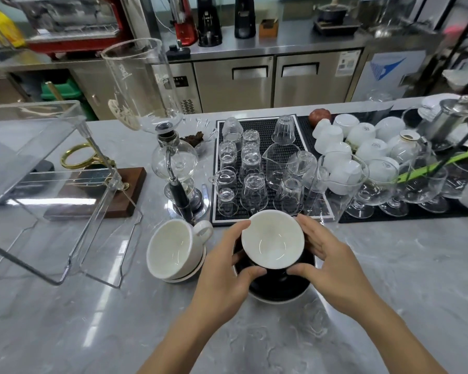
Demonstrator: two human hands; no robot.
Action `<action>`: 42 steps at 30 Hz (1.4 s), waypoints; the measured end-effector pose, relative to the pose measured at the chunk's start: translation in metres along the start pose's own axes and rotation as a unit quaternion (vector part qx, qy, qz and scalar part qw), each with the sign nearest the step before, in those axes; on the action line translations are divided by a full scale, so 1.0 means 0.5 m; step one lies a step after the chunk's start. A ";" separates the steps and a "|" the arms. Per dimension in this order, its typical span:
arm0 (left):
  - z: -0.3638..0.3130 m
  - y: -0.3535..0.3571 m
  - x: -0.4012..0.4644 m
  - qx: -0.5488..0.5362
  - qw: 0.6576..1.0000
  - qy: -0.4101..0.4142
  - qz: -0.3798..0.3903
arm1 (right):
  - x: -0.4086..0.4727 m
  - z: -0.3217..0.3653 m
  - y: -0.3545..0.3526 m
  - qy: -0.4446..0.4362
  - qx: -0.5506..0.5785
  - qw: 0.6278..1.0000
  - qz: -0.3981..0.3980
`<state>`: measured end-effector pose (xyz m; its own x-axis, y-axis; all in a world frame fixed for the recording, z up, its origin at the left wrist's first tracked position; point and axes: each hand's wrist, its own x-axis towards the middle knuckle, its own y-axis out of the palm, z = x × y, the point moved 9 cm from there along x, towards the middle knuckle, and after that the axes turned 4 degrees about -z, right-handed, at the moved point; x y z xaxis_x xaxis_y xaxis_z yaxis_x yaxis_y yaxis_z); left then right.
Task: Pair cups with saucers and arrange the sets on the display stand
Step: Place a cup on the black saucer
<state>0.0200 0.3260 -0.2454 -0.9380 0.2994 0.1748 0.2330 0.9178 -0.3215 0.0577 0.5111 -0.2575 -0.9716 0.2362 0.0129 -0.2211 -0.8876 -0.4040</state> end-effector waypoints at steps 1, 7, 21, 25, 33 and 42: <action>0.006 0.001 -0.002 0.000 1.000 -0.002 0.001 | -0.002 0.000 0.001 0.002 -0.001 1.000 0.001; 0.033 0.013 -0.010 -0.001 1.000 -0.026 0.004 | -0.012 -0.005 0.008 0.007 -0.005 1.000 0.017; 0.058 0.019 -0.016 0.021 0.999 -0.031 0.010 | -0.019 -0.028 0.009 0.032 0.010 0.999 0.027; 0.058 0.019 -0.016 0.046 0.998 -0.030 0.016 | -0.018 -0.029 0.009 0.026 0.011 0.999 0.030; 0.070 0.018 -0.017 0.037 0.998 -0.044 0.030 | -0.019 -0.043 0.009 0.039 0.025 0.999 0.026; 0.052 -0.005 -0.055 0.040 0.998 0.020 -0.045 | -0.033 -0.050 -0.010 0.024 0.035 0.999 0.001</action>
<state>0.0387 0.3087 -0.2738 -0.9428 0.2289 0.2422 0.1266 0.9183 -0.3752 0.0768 0.5215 -0.2785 -0.9674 0.2510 -0.0325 -0.2255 -0.9132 -0.3395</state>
